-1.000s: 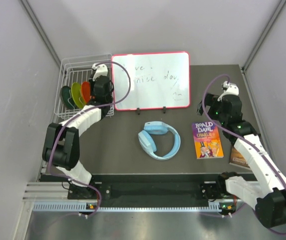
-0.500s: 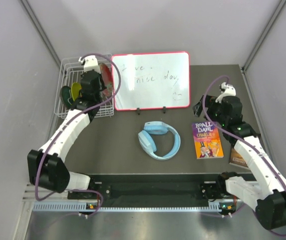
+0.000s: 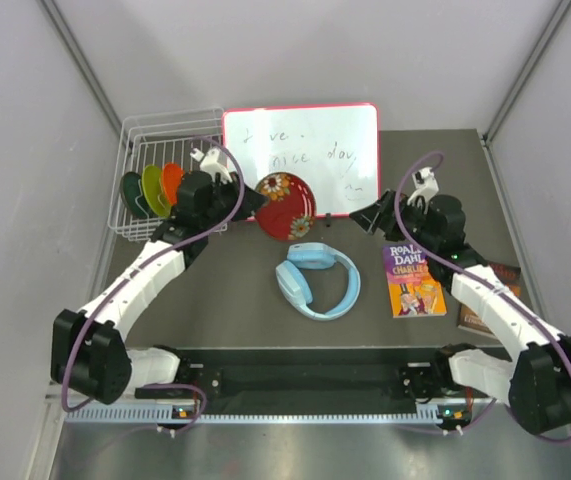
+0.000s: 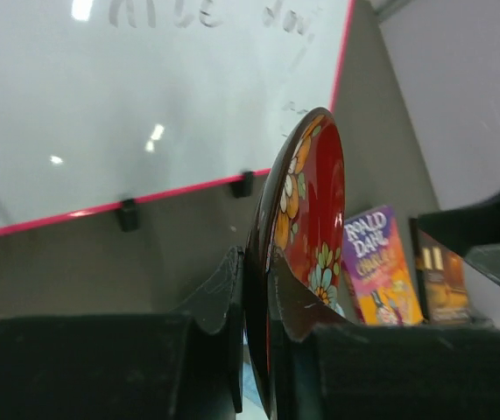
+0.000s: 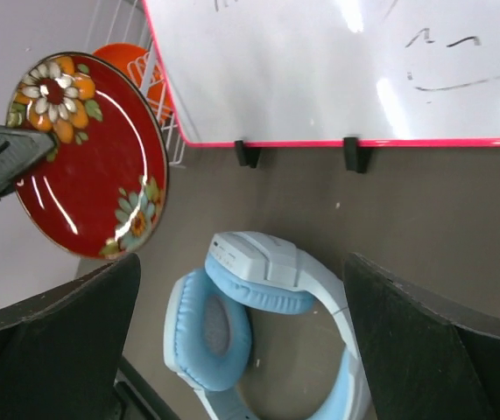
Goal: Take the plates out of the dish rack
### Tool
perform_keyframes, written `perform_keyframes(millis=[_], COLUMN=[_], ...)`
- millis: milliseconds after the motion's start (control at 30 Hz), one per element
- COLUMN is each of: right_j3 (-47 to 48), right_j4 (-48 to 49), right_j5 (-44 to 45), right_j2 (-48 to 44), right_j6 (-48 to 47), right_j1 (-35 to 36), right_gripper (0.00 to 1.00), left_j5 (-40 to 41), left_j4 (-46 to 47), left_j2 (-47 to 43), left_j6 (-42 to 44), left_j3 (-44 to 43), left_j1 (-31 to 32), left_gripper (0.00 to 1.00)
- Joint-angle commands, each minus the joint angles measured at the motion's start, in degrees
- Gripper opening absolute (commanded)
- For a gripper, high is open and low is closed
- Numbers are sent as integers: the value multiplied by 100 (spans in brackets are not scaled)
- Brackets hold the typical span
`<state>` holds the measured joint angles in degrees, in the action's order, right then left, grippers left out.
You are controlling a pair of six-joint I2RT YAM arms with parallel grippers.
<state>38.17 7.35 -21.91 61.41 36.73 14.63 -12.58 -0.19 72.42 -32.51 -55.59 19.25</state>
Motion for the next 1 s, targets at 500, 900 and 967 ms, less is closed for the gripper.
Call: perform_keyframes(millis=[500,900,967], right_j3=[-64,-354,-468], right_j4=[2480,4177,4405], right_j5=[-867,-1939,-1853], right_j2=[1523,1998,1902], right_j6=[642,1389,1520], right_j1=[558,549,523], right_gripper=[78,0,0], left_j5=[-1106,-1378,-1440], left_j4=[2075,2576,2576], left_j2=[483,905,1010], left_j6=[-1117,-1231,-1214], left_j3=[198,277,242], left_j1=[1002,1055,1055], left_gripper=[0,0,0])
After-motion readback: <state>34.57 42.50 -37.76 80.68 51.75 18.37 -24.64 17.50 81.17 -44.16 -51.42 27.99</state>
